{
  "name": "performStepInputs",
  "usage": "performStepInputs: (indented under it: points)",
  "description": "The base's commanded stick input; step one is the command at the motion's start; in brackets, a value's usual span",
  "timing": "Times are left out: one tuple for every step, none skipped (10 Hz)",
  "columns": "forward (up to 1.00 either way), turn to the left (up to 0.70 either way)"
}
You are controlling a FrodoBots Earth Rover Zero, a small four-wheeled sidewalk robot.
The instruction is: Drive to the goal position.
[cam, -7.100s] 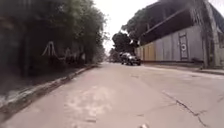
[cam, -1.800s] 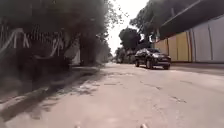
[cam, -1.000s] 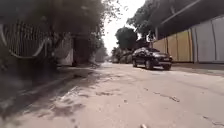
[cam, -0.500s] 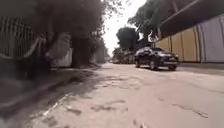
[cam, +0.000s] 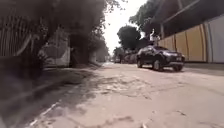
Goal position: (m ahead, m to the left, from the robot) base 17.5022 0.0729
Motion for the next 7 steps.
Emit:
performStepInputs:
  points:
    - [1.00, 0.00]
    - [1.00, 0.00]
    - [1.00, 0.00]
    - [1.00, 0.00]
    - [1.00, 0.00]
    - [1.00, 0.00]
    - [1.00, 0.00]
